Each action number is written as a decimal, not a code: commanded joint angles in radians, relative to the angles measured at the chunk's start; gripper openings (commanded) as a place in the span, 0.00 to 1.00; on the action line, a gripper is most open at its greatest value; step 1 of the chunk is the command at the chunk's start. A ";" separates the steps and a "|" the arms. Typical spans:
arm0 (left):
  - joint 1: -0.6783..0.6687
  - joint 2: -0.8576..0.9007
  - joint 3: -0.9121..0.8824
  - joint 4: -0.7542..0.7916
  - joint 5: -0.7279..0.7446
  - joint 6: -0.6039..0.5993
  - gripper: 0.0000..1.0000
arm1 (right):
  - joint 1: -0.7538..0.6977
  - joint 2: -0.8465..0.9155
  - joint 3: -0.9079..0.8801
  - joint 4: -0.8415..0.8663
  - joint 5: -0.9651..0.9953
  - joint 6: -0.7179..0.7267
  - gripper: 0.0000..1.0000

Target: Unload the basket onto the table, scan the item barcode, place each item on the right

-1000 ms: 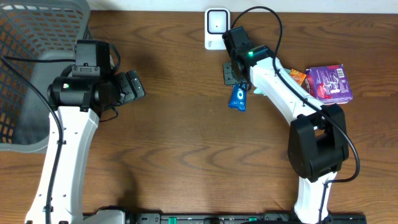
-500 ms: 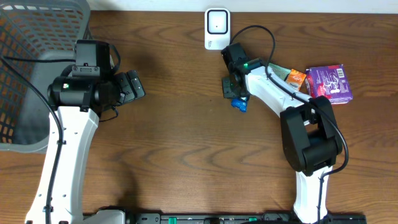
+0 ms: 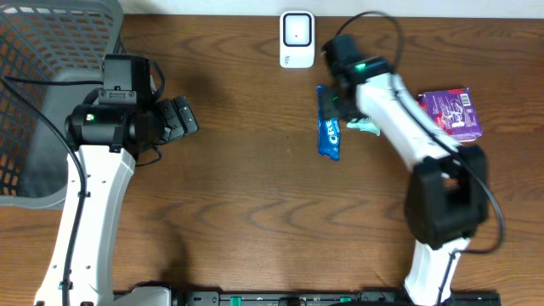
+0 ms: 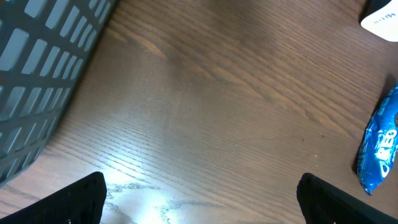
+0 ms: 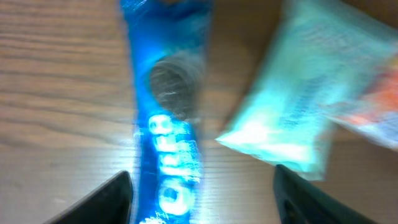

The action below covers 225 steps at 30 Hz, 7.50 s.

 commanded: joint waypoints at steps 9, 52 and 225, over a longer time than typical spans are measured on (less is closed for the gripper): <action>0.002 0.003 0.005 -0.001 -0.013 -0.002 0.98 | -0.293 -0.052 0.009 -0.058 0.117 -0.011 0.99; 0.002 0.003 0.005 -0.001 -0.013 -0.002 0.98 | -0.318 0.138 -0.019 0.060 -0.311 -0.108 0.99; 0.002 0.003 0.005 -0.001 -0.013 -0.002 0.98 | -0.254 -0.317 -0.308 0.840 -0.368 0.289 0.02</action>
